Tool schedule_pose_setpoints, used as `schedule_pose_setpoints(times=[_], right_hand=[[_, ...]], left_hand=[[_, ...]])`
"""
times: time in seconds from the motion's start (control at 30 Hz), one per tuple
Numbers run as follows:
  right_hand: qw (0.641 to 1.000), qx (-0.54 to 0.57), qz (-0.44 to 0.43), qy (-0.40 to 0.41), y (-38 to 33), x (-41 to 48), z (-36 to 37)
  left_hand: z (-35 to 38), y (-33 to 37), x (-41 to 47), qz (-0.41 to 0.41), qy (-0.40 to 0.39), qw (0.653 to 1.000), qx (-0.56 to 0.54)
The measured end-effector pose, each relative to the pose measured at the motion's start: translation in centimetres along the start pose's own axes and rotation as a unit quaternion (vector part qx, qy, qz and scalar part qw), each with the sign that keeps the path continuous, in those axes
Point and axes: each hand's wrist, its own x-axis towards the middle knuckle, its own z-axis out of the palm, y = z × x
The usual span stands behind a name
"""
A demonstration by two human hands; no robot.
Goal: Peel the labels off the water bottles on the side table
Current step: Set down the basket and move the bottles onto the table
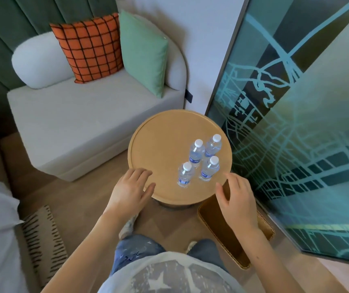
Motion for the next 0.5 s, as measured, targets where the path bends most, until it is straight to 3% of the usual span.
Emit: schedule_pose_setpoints(times=[0.2,0.43,0.5], right_hand=[[0.992,-0.023,0.126,0.004,-7.1,1.4,6.8],[0.970,-0.074,0.227,0.044,-16.3,3.2,10.7],[0.969,-0.102,0.209,0.086,-17.6,3.6,11.1]], left_hand=[[-1.0,-10.3,5.4,0.111,-0.092,0.989,0.028],[-6.4,-18.6,12.5,0.221,-0.116,0.967,0.043],[-7.3,-19.5,14.6,0.252,-0.117,0.960,0.025]])
